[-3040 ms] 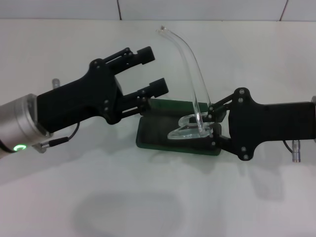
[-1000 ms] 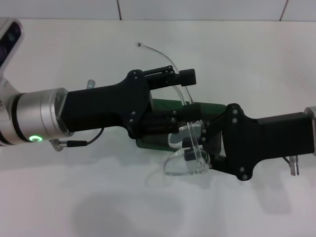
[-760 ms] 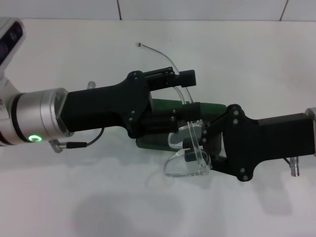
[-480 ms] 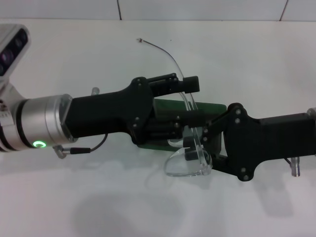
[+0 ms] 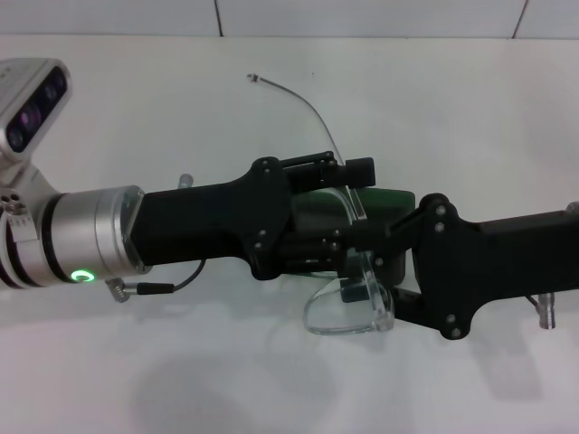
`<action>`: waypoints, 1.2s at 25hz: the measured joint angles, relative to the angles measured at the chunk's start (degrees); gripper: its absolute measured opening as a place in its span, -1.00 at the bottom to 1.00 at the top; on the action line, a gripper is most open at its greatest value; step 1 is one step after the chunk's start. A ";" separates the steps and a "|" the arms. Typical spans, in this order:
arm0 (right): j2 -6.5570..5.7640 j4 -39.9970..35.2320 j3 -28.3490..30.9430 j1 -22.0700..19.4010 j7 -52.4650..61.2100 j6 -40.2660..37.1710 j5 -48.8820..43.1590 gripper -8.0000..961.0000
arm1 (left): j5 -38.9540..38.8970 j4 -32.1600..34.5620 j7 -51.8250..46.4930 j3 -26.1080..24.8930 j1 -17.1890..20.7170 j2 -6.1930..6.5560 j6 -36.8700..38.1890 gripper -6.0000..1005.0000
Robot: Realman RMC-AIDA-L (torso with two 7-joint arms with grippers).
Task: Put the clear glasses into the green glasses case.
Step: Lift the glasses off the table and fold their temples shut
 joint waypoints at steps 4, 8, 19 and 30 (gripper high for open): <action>0.00 0.15 0.04 -0.07 -0.89 -0.21 0.62 -0.74 | 0.64 -0.02 -1.17 0.00 0.00 -0.12 -0.01 0.45; 0.00 0.19 0.04 -0.09 -1.17 -0.24 0.62 -0.74 | 1.15 -0.38 -1.78 -0.20 0.00 -0.20 -0.01 0.45; 0.00 0.22 0.02 -0.09 -1.18 -0.97 0.62 -0.74 | 1.31 -0.53 -1.79 -0.05 -0.01 -0.60 -0.02 0.45; -0.13 0.43 0.23 -0.60 -1.18 -1.52 0.60 -0.74 | 0.94 -0.52 -1.88 -0.42 0.19 -0.75 0.45 0.44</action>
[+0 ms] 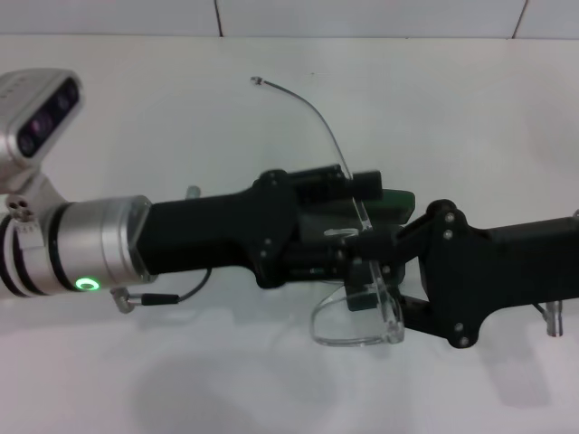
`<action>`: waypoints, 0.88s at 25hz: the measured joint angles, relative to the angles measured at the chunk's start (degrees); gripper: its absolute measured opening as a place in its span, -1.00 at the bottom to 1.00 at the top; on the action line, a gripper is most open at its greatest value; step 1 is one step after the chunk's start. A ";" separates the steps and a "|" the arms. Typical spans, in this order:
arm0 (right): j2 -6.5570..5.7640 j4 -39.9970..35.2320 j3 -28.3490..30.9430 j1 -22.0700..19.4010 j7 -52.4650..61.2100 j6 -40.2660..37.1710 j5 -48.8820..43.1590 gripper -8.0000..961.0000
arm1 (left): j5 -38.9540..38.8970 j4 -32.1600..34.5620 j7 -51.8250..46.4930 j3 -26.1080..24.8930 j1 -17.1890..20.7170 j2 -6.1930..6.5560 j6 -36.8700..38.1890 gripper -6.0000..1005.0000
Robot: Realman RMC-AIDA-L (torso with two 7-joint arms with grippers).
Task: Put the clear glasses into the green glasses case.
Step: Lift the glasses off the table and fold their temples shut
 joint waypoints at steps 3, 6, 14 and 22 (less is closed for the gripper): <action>-0.04 0.08 0.44 -0.56 0.00 -0.01 0.00 -0.74 | -3.15 0.46 0.53 -0.10 1.37 0.37 0.43 0.44; -0.04 0.30 0.65 -0.69 0.10 -0.25 0.02 -0.74 | -6.49 1.32 1.86 -0.14 3.09 1.24 1.49 0.44; -0.25 1.08 4.41 0.39 3.79 -8.17 3.41 -0.74 | -8.08 1.33 18.70 -9.36 9.52 1.97 -1.77 0.44; -0.18 3.18 5.78 3.61 14.81 -10.97 7.67 -0.74 | -7.64 1.30 42.64 -11.27 11.60 -2.00 -7.75 0.44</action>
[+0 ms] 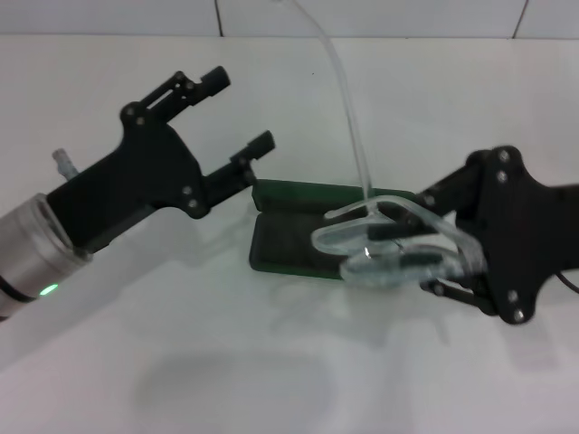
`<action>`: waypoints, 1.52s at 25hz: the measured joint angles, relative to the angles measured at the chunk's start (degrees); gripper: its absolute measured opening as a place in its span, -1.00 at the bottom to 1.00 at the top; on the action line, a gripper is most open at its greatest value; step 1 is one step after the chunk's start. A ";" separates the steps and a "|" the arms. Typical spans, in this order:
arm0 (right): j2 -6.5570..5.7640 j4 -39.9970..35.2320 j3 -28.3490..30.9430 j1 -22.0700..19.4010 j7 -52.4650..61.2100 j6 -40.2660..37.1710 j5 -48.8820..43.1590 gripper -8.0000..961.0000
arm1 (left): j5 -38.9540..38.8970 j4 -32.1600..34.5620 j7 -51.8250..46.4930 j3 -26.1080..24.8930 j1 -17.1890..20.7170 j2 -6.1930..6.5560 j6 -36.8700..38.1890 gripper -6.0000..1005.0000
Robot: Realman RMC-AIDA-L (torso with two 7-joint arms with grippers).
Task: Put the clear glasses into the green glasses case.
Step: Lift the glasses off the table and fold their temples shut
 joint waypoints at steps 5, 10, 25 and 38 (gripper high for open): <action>0.25 3.50 -0.26 3.94 8.15 0.20 0.99 -0.74 | -0.01 -1.50 9.69 0.75 -1.85 -0.77 -1.02 0.44; 0.30 8.79 -0.43 8.29 16.40 -0.05 1.93 -0.74 | -0.09 -3.61 15.50 0.94 -4.71 -0.92 -0.50 0.44; 0.23 14.92 -0.64 10.97 22.02 0.16 1.72 -0.74 | -4.55 -3.85 24.44 5.97 -4.93 -1.19 3.23 0.44; 0.04 15.12 -1.92 11.03 22.91 1.22 1.15 -0.74 | -7.78 -6.03 28.50 5.74 -4.32 -1.20 9.14 0.44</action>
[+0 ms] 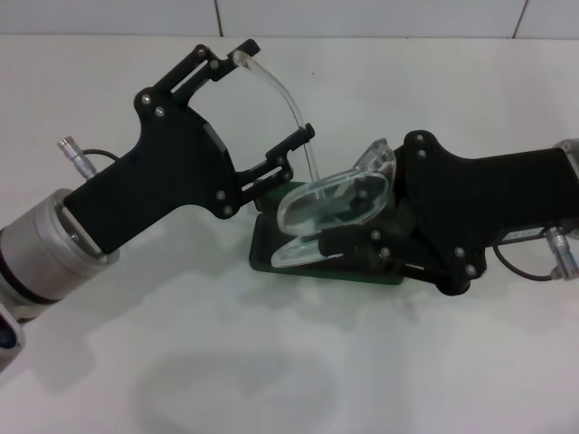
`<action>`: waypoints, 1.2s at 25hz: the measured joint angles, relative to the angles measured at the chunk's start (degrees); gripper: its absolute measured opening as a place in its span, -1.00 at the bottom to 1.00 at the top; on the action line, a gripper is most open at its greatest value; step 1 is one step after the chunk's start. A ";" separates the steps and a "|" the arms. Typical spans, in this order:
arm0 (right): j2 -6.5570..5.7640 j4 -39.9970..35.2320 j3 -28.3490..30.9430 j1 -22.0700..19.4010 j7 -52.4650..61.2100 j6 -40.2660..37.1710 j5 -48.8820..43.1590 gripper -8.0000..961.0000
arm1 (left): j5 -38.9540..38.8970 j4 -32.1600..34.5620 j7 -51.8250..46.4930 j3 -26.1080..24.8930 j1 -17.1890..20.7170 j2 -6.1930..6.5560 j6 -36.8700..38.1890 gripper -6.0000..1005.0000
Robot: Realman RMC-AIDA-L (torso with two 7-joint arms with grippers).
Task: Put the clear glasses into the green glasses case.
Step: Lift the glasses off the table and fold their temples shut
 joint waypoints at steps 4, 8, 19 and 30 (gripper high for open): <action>-0.04 0.00 0.05 -0.02 0.02 1.19 -1.16 -0.74 | 0.00 -0.03 0.14 -0.14 0.04 0.09 0.55 0.44; -0.03 0.00 0.00 0.00 0.04 2.13 -2.24 -0.74 | -0.47 -0.04 0.15 -0.20 0.08 0.16 0.81 0.44; -0.02 -0.39 -0.09 0.48 1.05 3.09 -5.42 -0.73 | -2.23 -0.03 1.05 -0.08 0.08 0.27 1.69 0.44; -0.32 -0.88 0.51 0.89 4.63 3.10 -7.16 -0.72 | -1.81 0.07 2.44 0.13 1.12 0.46 3.89 0.44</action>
